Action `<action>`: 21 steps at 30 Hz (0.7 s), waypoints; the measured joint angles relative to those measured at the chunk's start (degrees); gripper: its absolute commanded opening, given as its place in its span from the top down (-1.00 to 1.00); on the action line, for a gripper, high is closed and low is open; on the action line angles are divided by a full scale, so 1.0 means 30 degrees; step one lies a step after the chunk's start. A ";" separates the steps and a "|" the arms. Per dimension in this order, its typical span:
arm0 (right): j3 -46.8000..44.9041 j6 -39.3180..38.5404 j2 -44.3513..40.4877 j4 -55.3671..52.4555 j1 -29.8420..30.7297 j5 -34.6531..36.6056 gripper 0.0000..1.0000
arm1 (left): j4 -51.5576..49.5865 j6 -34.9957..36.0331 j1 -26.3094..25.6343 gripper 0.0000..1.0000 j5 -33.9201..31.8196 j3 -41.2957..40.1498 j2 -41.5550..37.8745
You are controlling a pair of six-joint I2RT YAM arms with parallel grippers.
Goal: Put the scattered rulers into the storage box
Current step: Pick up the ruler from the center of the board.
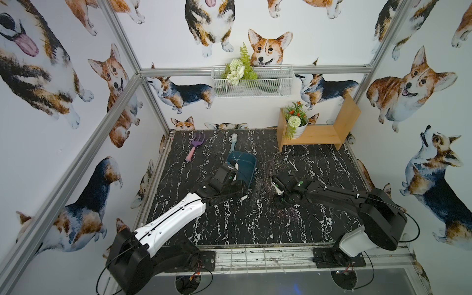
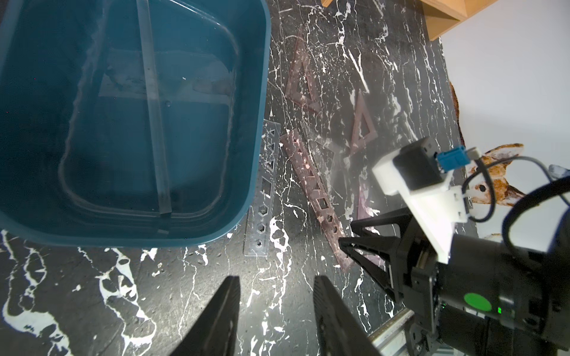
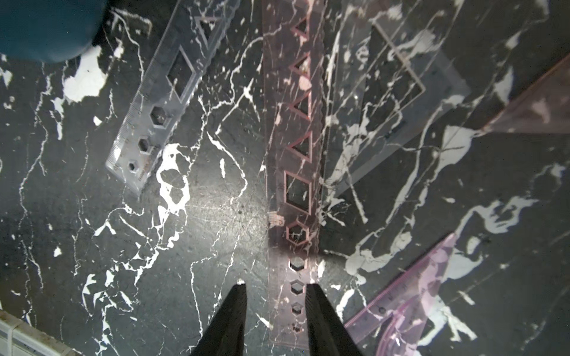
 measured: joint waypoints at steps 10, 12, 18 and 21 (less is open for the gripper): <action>-0.0299 0.0350 0.0015 0.0007 0.0386 0.0211 0.12 | 0.0284 -0.0393 -0.0328 0.09 -0.0073 -0.0066 0.0204; -0.0321 0.0364 0.0095 0.0007 0.0430 0.0211 0.11 | 0.0335 -0.0393 -0.0379 0.09 -0.0073 -0.0066 0.0204; -0.0342 0.0364 0.0525 0.0015 0.0546 0.0277 0.11 | 0.0495 -0.0474 -0.0401 0.10 -0.0080 -0.0175 0.0189; -0.0335 0.0364 0.0692 0.0015 0.0634 0.0415 0.11 | 0.0525 -0.0539 -0.0415 0.09 -0.0080 -0.0211 0.0175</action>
